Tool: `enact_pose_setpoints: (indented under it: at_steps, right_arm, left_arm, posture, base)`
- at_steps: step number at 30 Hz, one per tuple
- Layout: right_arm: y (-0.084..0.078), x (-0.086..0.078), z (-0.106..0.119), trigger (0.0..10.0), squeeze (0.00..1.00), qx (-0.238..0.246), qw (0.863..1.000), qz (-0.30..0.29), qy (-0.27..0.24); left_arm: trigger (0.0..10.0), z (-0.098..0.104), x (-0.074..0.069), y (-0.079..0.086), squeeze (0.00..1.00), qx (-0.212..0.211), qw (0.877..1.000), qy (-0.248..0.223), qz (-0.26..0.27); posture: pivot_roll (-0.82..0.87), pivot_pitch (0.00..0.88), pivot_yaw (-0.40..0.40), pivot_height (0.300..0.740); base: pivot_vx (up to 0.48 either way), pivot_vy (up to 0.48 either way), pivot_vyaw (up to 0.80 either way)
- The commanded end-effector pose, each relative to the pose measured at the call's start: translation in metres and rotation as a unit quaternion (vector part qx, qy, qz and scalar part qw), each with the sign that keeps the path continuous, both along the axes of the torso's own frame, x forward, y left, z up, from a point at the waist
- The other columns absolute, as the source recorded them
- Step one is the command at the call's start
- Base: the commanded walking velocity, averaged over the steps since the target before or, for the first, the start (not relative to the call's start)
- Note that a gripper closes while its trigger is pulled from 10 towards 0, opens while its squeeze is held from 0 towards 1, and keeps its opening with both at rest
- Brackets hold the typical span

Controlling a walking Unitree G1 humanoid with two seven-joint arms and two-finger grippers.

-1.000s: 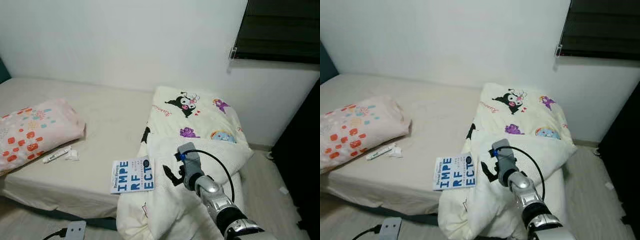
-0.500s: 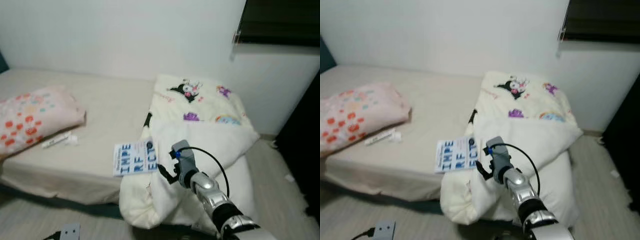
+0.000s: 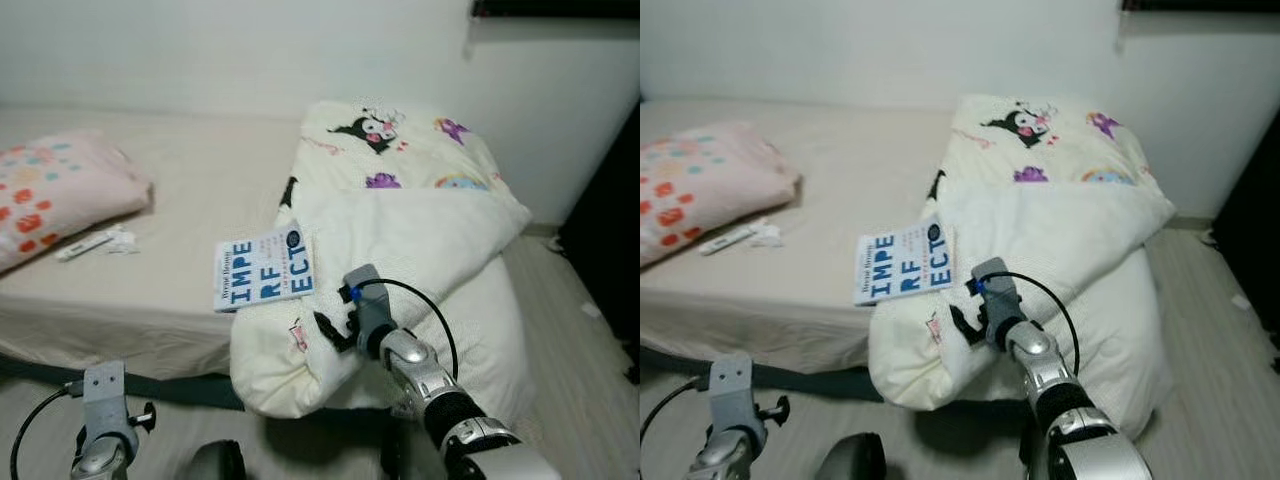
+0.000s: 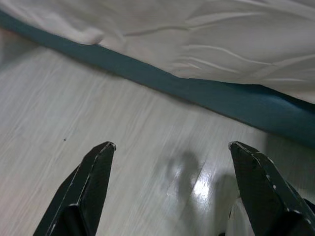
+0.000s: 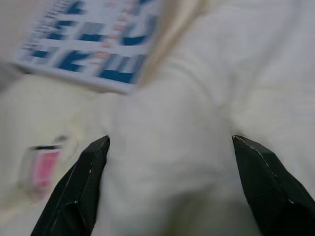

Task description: Clean up the room

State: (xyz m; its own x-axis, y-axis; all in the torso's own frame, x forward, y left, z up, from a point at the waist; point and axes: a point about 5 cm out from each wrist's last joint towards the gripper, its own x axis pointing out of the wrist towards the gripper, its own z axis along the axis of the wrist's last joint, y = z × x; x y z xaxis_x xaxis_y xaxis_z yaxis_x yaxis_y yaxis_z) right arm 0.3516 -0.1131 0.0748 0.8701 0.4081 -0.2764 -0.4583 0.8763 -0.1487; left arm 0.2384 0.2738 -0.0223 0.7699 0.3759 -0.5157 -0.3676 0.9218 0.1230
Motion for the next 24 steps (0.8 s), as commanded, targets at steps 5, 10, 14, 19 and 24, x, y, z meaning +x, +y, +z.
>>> enact_pose_setpoints:
  at_steps: [5, 10, 14, 19, 24]
  right_arm:
    - [0.004, 0.013, 0.024, 10.0, 0.00, -0.027, 0.998, 0.003, -0.052]
    - [0.007, 0.016, 0.031, 10.0, 0.00, -0.022, 0.998, 0.017, -0.065]
    - [0.007, 0.019, 0.032, 10.0, 0.00, -0.059, 0.997, 0.022, -0.048]
    - [0.002, 0.020, 0.025, 10.0, 0.00, -0.102, 0.994, 0.014, -0.019]
    - [-0.007, 0.024, 0.028, 10.0, 0.00, -0.118, 0.993, -0.009, -0.017]
  left_arm:
    - [10.0, -0.011, -0.019, 0.006, 0.00, 0.012, 0.999, 0.031, -0.009]
    - [10.0, -0.015, -0.026, 0.006, 0.00, 0.012, 0.999, 0.042, -0.011]
    - [10.0, -0.028, -0.044, 0.003, 0.00, 0.015, 0.997, 0.076, -0.024]
    - [10.0, -0.034, -0.054, -0.001, 0.00, 0.020, 0.994, 0.097, -0.044]
    - [10.0, -0.040, -0.063, -0.004, 0.00, 0.023, 0.991, 0.118, -0.063]
  posture:
    - [0.09, 0.151, -0.012, 0.530]
    - [0.09, 0.158, -0.014, 0.530]
    - [0.10, 0.165, -0.020, 0.530]
    - [0.10, 0.167, -0.022, 0.530]
    - [0.11, 0.162, -0.020, 0.530]
  base:
    - [0.000, 0.000, 0.00]
    - [0.000, 0.000, 0.00]
    - [0.000, 0.000, 0.00]
    - [0.000, 0.000, 0.00]
    - [0.000, 0.000, 0.00]
